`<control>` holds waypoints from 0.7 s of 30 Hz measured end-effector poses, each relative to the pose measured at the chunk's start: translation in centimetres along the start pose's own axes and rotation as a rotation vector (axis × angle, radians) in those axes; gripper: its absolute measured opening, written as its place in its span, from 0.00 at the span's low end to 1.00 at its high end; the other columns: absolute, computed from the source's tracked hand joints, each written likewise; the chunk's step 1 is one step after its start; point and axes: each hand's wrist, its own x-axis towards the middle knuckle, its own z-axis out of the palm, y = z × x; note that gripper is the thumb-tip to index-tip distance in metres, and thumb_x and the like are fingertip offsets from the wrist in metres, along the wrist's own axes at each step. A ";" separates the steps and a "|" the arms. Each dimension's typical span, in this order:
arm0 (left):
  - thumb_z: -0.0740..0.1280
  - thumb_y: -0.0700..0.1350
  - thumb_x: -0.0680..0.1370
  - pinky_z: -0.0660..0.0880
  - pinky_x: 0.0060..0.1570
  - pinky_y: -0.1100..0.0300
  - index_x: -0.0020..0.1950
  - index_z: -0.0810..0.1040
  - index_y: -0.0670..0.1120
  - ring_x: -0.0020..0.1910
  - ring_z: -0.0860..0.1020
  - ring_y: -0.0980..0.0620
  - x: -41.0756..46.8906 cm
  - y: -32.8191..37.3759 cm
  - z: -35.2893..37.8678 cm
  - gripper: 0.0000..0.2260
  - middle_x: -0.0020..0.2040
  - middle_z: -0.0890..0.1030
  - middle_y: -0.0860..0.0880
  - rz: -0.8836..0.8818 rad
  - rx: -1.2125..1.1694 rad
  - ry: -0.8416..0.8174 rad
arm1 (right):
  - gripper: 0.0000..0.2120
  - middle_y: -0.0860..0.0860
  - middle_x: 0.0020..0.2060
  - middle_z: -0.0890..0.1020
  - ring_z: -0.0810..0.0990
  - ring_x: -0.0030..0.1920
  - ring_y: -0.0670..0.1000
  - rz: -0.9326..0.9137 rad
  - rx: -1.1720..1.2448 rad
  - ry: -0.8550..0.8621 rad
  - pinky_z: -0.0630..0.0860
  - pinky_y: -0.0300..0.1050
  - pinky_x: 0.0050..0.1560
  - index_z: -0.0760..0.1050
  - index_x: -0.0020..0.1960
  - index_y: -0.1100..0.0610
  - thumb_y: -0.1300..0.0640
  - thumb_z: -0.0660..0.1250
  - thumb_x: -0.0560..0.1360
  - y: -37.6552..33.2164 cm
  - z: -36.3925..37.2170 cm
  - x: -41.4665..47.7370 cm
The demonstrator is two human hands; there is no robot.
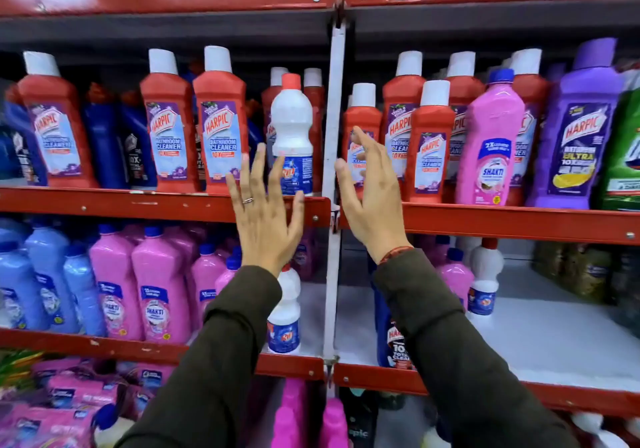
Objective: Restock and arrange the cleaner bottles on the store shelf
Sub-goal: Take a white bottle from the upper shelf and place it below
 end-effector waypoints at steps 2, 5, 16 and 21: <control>0.56 0.58 0.85 0.45 0.82 0.37 0.83 0.56 0.49 0.84 0.50 0.42 -0.4 -2.0 -0.4 0.28 0.85 0.54 0.43 -0.075 0.021 -0.011 | 0.28 0.54 0.77 0.70 0.70 0.76 0.51 0.079 0.116 -0.086 0.72 0.54 0.74 0.62 0.81 0.57 0.49 0.62 0.84 -1.4 1.6 0.9; 0.52 0.61 0.85 0.44 0.82 0.38 0.83 0.55 0.48 0.85 0.49 0.42 -1.9 -4.6 0.1 0.30 0.85 0.53 0.42 -0.108 0.027 -0.068 | 0.29 0.56 0.77 0.70 0.70 0.76 0.53 0.153 0.132 -0.170 0.71 0.54 0.75 0.62 0.80 0.58 0.48 0.63 0.84 -3.2 4.0 2.7; 0.52 0.62 0.84 0.45 0.83 0.42 0.84 0.54 0.51 0.85 0.46 0.43 -3.0 -6.5 1.6 0.30 0.85 0.52 0.44 -0.078 -0.026 -0.094 | 0.32 0.63 0.64 0.80 0.80 0.63 0.64 0.319 -0.090 -0.181 0.78 0.52 0.59 0.61 0.77 0.65 0.50 0.67 0.81 -4.7 8.1 7.5; 0.52 0.62 0.84 0.46 0.83 0.43 0.84 0.54 0.51 0.85 0.46 0.43 -3.0 -6.7 1.6 0.31 0.85 0.51 0.44 -0.075 -0.010 -0.097 | 0.30 0.61 0.65 0.80 0.79 0.65 0.61 0.349 0.001 -0.160 0.77 0.55 0.63 0.65 0.75 0.64 0.51 0.70 0.79 -4.9 8.2 7.6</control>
